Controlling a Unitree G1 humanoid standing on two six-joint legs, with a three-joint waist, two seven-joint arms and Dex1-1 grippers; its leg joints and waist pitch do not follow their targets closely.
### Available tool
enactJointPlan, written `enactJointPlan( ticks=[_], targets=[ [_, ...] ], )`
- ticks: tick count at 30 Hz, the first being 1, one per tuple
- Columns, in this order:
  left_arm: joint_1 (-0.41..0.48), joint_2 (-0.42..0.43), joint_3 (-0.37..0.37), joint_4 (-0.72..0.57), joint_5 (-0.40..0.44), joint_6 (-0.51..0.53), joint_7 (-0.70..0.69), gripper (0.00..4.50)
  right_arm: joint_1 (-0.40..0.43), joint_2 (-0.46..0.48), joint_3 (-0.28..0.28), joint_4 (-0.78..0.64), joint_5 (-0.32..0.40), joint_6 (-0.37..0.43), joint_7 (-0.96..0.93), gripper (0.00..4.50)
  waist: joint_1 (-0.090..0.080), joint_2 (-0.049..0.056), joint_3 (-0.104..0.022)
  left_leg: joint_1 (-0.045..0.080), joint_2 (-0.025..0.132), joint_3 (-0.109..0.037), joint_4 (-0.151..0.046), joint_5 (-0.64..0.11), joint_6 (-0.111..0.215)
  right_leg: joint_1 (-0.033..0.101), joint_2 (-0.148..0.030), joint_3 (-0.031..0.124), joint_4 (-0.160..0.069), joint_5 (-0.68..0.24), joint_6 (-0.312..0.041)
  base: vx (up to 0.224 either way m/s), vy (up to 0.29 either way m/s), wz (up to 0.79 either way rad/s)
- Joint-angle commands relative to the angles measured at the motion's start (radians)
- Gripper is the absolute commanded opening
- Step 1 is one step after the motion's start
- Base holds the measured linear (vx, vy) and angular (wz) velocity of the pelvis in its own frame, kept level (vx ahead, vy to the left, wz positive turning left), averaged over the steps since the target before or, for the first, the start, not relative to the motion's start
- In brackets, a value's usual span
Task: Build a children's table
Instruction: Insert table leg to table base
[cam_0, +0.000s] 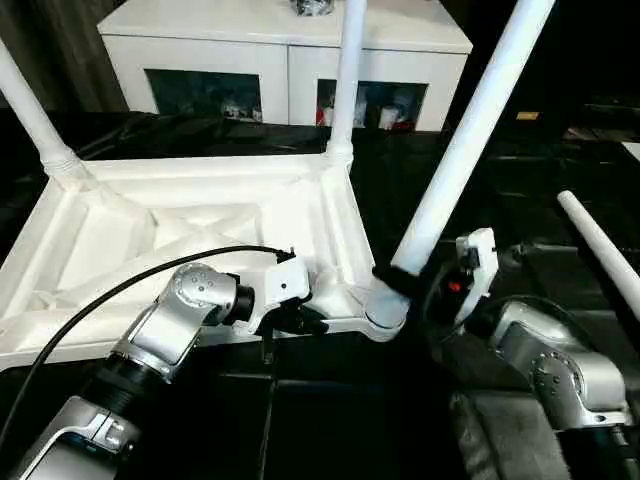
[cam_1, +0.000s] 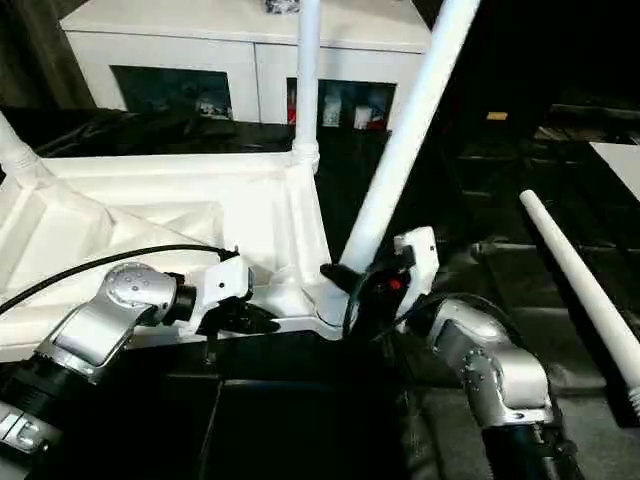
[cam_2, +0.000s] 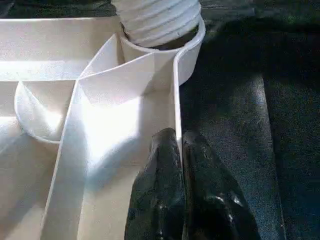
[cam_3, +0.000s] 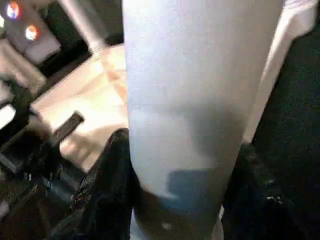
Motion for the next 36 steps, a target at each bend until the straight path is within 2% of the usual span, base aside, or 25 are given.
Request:
enactJointPlan(
  ticks=[1, 4, 6, 9, 14, 15, 18, 21, 26, 29, 36],
  targets=[
    [0.008, -0.004, -0.015, -0.049, -0.012, -0.008, -0.025, 0.00, 0.027, -0.023, -0.020, 0.072, -0.081, -0.003, -0.094, 1.86, 0.005, 0.007, -0.049, 0.009, 0.061, -0.026, -0.083, -0.223, 0.011, 0.036, -0.064, 0.036, -0.065, -0.180, -0.267, 0.000, 0.000, 0.00],
    [0.010, -0.006, -0.019, -0.054, -0.013, -0.004, -0.023, 0.00, 0.040, -0.025, -0.002, 0.045, -0.097, -0.029, -0.085, 1.86, 0.006, 0.009, -0.045, 0.011, 0.063, -0.028, -0.088, -0.264, -0.008, 0.032, -0.065, 0.037, -0.073, -0.251, -0.239, 0.000, 0.000, 0.00],
    [0.009, -0.007, -0.019, -0.053, -0.013, -0.004, -0.021, 0.00, 0.047, -0.028, 0.013, 0.013, -0.108, -0.056, -0.071, 1.86, 0.006, 0.008, -0.046, 0.011, 0.063, -0.029, -0.089, -0.272, -0.014, 0.031, -0.065, 0.038, -0.074, -0.262, -0.226, 0.000, 0.000, 0.00],
    [0.000, -0.011, -0.018, -0.039, -0.002, -0.015, -0.008, 0.00, 0.048, -0.032, 0.033, -0.063, -0.127, -0.110, -0.033, 1.86, 0.008, 0.011, -0.047, 0.009, 0.062, -0.028, -0.088, -0.254, -0.012, 0.033, -0.065, 0.039, -0.071, -0.228, -0.226, 0.000, 0.000, 0.00],
    [-0.007, -0.012, -0.021, -0.031, 0.013, -0.028, 0.012, 0.00, 0.046, -0.023, 0.021, -0.182, -0.102, -0.140, -0.024, 1.86, 0.013, 0.009, -0.048, 0.007, 0.062, -0.026, -0.084, -0.222, 0.006, 0.035, -0.064, 0.039, -0.066, -0.182, -0.238, 0.000, 0.000, 0.00],
    [-0.009, -0.013, -0.022, -0.032, 0.021, -0.031, 0.022, 0.00, 0.051, -0.029, 0.026, -0.211, -0.115, -0.158, -0.026, 1.86, 0.015, 0.009, -0.052, 0.005, 0.061, -0.025, -0.079, -0.170, 0.021, 0.038, -0.063, 0.039, -0.059, -0.118, -0.245, 0.000, 0.000, 0.00],
    [-0.009, -0.020, -0.019, -0.041, 0.021, -0.025, 0.035, 0.00, 0.060, -0.034, 0.029, -0.245, -0.136, -0.187, -0.030, 1.86, 0.018, 0.012, -0.051, 0.004, 0.060, -0.023, -0.076, -0.128, 0.041, 0.037, -0.062, 0.037, -0.053, -0.060, -0.253, 0.000, 0.000, 0.00],
    [-0.002, -0.030, -0.022, -0.049, 0.022, -0.022, 0.045, 0.00, 0.052, -0.031, 0.024, -0.248, -0.140, -0.148, -0.075, 1.86, 0.019, 0.015, -0.050, 0.007, 0.061, -0.022, -0.076, -0.143, 0.046, 0.036, -0.062, 0.037, -0.055, -0.076, -0.265, 0.000, 0.000, 0.00],
    [-0.001, -0.035, -0.024, -0.046, 0.022, -0.030, 0.049, 0.00, 0.055, -0.037, 0.039, -0.243, -0.149, -0.098, -0.085, 1.86, 0.019, 0.013, -0.049, 0.007, 0.061, -0.023, -0.078, -0.166, 0.034, 0.037, -0.061, 0.037, -0.057, -0.110, -0.259, 0.000, 0.000, 0.00],
    [-0.004, -0.035, -0.025, -0.040, 0.021, -0.043, 0.048, 0.00, 0.069, -0.048, 0.049, -0.252, -0.129, -0.063, -0.065, 1.86, 0.020, 0.011, -0.051, 0.005, 0.060, -0.023, -0.075, -0.146, 0.038, 0.039, -0.062, 0.037, -0.055, -0.085, -0.258, 0.000, 0.000, 0.00],
    [-0.002, -0.027, -0.027, -0.051, -0.003, -0.082, -0.001, 0.00, 0.085, -0.101, 0.078, -0.264, -0.109, -0.039, 0.010, 1.86, 0.022, 0.010, -0.052, 0.004, 0.060, -0.022, -0.071, -0.121, 0.058, 0.042, -0.064, 0.036, -0.050, -0.054, -0.266, 0.000, 0.000, 0.00]
  ],
)
